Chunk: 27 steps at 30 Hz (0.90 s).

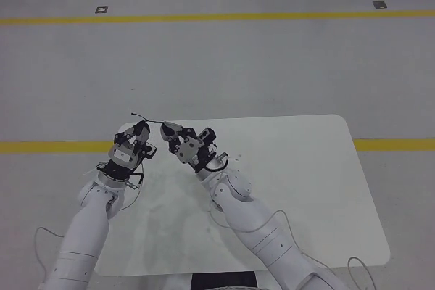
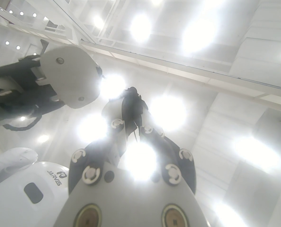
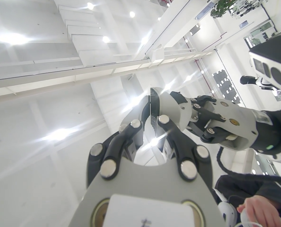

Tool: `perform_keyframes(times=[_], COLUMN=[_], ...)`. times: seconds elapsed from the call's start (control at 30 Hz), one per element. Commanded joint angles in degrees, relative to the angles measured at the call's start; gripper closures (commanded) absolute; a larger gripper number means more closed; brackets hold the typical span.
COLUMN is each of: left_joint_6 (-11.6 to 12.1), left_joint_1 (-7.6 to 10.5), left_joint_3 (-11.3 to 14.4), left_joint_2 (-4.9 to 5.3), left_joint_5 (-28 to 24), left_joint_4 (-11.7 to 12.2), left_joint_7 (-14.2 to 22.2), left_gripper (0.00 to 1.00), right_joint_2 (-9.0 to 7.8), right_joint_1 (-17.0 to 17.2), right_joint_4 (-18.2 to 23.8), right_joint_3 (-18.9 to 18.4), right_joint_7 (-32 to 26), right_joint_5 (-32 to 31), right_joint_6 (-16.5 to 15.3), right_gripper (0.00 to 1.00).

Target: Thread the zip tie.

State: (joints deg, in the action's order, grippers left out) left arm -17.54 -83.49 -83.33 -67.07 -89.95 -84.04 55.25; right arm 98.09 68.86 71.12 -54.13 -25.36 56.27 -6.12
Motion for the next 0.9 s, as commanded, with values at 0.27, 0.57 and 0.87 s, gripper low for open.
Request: perform_keyframes(times=[0.27,0.57,0.87], left_joint_6=[0.0,0.0,0.0], left_joint_1=[0.0,0.0,0.0], left_joint_3=[0.0,0.0,0.0], left_joint_2=[0.0,0.0,0.0], left_joint_5=[0.0,0.0,0.0], left_joint_4=[0.0,0.0,0.0], left_joint_7=[0.0,0.0,0.0], left_gripper=[1.0,1.0,1.0], right_joint_2=[-0.24,-0.54,-0.79], right_joint_1=[1.1,2.2,3.3], right_joint_4=[1.1,2.1,3.2], right_joint_3=[-1.0,-2.0,-2.7], right_joint_7=[2.1,3.9,5.9], right_joint_5=[-0.7,-1.8,-3.1], right_joint_6=[-0.2,-0.5,-0.9], right_gripper=[1.0,1.0,1.0])
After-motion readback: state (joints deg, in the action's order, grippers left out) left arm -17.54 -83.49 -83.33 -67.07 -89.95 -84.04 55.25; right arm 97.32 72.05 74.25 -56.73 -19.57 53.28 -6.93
